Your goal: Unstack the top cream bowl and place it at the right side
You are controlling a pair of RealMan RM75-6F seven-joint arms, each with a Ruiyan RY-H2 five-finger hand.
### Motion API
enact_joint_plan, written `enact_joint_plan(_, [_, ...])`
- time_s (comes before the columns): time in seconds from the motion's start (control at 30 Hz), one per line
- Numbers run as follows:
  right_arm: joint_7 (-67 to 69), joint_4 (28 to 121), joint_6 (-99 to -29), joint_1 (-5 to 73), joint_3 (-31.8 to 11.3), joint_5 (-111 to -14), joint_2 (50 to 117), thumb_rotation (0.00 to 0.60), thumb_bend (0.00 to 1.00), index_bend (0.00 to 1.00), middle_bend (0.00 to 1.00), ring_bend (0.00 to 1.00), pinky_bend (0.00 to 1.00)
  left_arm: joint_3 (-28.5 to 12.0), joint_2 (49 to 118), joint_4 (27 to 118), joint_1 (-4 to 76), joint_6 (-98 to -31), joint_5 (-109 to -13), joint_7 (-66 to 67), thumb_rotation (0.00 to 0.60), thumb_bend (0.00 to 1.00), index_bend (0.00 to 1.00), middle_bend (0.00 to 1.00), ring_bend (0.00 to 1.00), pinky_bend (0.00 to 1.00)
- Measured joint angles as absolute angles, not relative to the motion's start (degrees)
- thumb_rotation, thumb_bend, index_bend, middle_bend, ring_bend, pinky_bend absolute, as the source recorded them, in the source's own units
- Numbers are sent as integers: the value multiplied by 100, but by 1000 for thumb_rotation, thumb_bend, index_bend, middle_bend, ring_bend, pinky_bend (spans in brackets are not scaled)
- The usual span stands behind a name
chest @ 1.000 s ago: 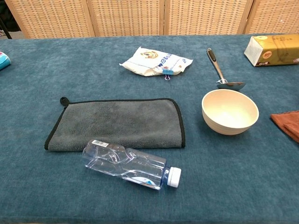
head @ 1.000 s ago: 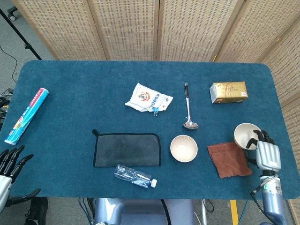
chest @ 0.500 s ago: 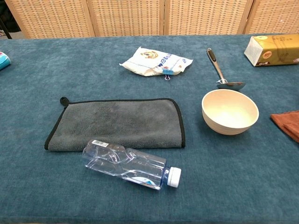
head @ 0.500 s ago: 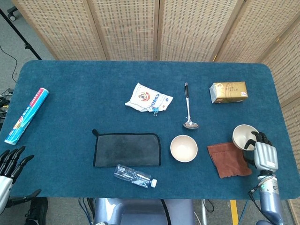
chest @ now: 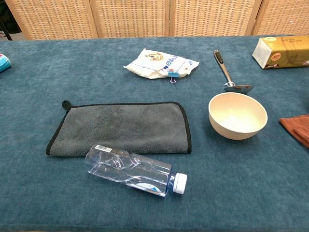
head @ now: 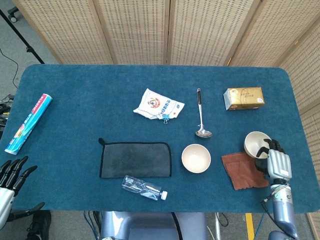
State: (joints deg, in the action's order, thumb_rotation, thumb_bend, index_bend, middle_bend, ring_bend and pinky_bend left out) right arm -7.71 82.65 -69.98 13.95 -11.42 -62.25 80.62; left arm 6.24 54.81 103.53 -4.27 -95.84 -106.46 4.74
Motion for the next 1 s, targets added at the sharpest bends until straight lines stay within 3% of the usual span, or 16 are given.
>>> enact_joint_plan(0.47, [-770, 8018, -6848, 1518, -1229, -6075, 8264, 600, 457, 630, 170, 105, 215, 618, 5477, 10341, -419, -9582, -10633, 462, 432, 0, 168, 0, 0, 0])
enact_joint_plan(0.7, [-685, 7996, -6842, 1477, -1229, -6049, 8235, 600, 444, 490, 142, 105, 215, 625, 5486, 10342, -419, -9576, -10645, 481, 433, 0, 168, 0, 0, 0])
enact_joint_plan(0.83, [-695, 8023, -6845, 1467, -1232, -6039, 8199, 600, 440, 341, 82, 95, 215, 629, 5485, 10350, -418, -9573, -10653, 489, 432, 0, 168, 0, 0, 0])
enact_joint_plan(1.0, [-714, 8079, -6805, 1457, -1229, -5982, 8156, 600, 420, 238, 20, 50, 215, 628, 5485, 10349, -418, -9579, -10650, 480, 434, 0, 168, 0, 0, 0])
